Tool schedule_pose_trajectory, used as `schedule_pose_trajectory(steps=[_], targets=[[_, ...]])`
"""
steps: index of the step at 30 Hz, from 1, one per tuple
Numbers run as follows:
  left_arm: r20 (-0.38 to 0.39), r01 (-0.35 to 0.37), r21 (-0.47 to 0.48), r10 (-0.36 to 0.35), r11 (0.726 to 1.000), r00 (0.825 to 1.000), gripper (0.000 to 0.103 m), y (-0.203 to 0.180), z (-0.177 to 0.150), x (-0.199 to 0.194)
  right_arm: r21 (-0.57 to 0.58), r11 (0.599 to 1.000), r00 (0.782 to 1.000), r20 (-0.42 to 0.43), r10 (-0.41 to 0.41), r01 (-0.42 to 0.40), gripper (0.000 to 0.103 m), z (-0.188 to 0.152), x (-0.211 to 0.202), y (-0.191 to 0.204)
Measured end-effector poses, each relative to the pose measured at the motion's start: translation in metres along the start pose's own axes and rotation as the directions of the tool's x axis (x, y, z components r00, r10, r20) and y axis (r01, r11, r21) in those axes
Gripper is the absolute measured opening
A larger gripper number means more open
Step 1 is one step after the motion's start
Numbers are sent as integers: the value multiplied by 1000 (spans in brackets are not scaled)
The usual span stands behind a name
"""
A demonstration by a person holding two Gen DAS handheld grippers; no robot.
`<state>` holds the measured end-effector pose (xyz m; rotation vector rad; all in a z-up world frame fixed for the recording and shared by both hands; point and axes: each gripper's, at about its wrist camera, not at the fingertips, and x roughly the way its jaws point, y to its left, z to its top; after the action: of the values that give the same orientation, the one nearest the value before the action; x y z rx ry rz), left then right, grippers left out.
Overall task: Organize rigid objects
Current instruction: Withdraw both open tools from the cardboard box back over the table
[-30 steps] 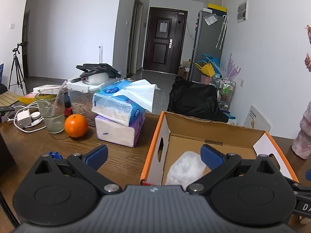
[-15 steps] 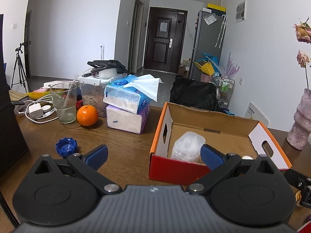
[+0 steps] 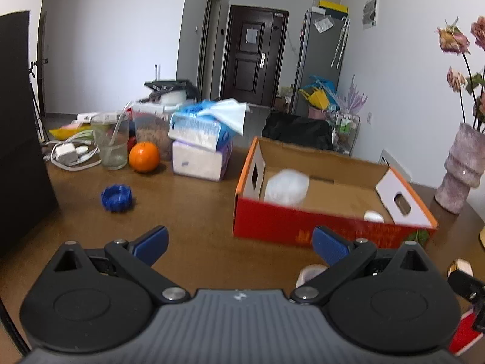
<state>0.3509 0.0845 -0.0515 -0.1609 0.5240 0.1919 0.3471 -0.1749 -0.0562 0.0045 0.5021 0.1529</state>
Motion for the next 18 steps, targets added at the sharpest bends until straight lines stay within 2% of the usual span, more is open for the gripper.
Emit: schedule_pose_trajectory(steps=[11, 18], targets=[[-34, 27, 29, -26, 999, 999, 103, -10, -42, -48, -4, 1000, 1000, -26, 0, 0, 103, -39, -48, -15], [-53, 48, 40, -46, 998, 998, 103, -17, -57, -69, -9, 1000, 999, -41, -13, 13, 103, -60, -74, -23]])
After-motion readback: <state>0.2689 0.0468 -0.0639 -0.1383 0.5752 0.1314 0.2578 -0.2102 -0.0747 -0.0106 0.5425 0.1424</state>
